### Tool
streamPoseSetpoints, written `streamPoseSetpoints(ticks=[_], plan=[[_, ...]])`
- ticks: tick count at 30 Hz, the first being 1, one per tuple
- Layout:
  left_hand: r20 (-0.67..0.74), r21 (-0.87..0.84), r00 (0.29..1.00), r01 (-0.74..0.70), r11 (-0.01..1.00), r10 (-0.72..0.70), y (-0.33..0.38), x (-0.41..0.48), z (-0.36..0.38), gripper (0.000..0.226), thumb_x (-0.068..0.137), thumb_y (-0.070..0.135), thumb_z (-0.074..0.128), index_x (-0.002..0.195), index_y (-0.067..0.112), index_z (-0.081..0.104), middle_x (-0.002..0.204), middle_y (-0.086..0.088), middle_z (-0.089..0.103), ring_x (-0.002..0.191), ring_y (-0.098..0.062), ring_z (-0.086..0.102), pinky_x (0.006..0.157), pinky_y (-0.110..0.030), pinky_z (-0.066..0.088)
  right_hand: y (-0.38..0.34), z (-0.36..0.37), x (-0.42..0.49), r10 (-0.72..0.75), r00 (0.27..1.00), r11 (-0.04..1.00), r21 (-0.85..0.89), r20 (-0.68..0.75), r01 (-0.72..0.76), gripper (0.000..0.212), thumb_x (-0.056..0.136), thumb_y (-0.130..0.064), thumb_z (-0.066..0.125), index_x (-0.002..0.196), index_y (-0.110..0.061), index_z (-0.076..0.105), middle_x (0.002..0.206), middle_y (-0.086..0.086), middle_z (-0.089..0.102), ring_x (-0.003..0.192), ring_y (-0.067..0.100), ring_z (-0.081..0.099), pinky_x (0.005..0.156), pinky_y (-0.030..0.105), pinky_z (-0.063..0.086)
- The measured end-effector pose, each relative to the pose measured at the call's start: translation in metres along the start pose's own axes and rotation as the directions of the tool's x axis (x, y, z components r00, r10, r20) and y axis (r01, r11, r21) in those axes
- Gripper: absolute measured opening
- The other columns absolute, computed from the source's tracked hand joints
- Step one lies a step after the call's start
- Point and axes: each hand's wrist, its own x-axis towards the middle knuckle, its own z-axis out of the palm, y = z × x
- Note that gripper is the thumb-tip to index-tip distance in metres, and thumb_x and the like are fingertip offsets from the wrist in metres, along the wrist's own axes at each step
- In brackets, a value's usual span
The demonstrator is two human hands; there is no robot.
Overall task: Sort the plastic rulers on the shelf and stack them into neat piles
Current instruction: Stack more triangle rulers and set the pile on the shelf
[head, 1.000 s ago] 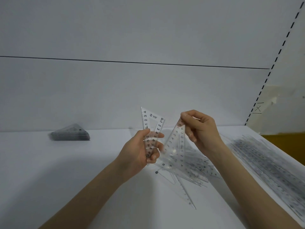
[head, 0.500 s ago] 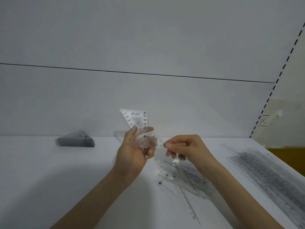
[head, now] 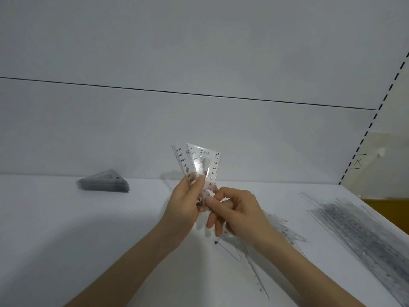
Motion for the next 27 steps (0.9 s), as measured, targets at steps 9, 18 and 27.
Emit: streamPoseSetpoints(ticks=[9,18,27], plan=[[0.095,0.081,0.995,-0.019,0.997,0.011,-0.003,0.001,-0.002,0.021,0.092,0.025,0.053,0.103,0.007,0.058,0.074,-0.004,0.058,0.055,-0.017,0.045,0.057,-0.034,0.045,0.006,-0.002,0.002,-0.015,0.997,0.982,-0.188,-0.081,0.0,0.024,0.082,-0.028,0.074,0.061,-0.016,0.069,0.043,0.0,0.054,0.037,0.008,0.037,0.045,0.016,0.032],[0.023,0.041,0.998,0.059,0.997,-0.06,0.005,0.004,-0.008,0.018,0.101,0.016,0.041,0.101,0.001,0.052,0.061,-0.002,0.044,0.037,-0.011,0.037,0.037,-0.016,0.027,0.0,-0.064,0.008,-0.044,0.994,0.863,-0.497,0.105,0.09,0.01,0.076,-0.031,0.078,0.072,-0.023,0.074,0.066,-0.005,0.068,0.057,0.004,0.054,0.055,0.013,0.038],[0.104,-0.033,0.94,0.331,0.943,-0.326,0.006,0.013,-0.018,0.067,0.095,0.061,0.017,0.101,0.009,0.058,0.054,0.0,0.039,0.031,-0.007,0.02,0.04,-0.009,0.018,0.018,-0.076,0.014,0.309,0.878,0.634,-0.768,0.365,0.096,0.083,0.055,-0.058,0.083,0.13,-0.039,0.052,0.113,-0.032,0.039,0.104,-0.008,0.044,0.082,0.017,0.038]])
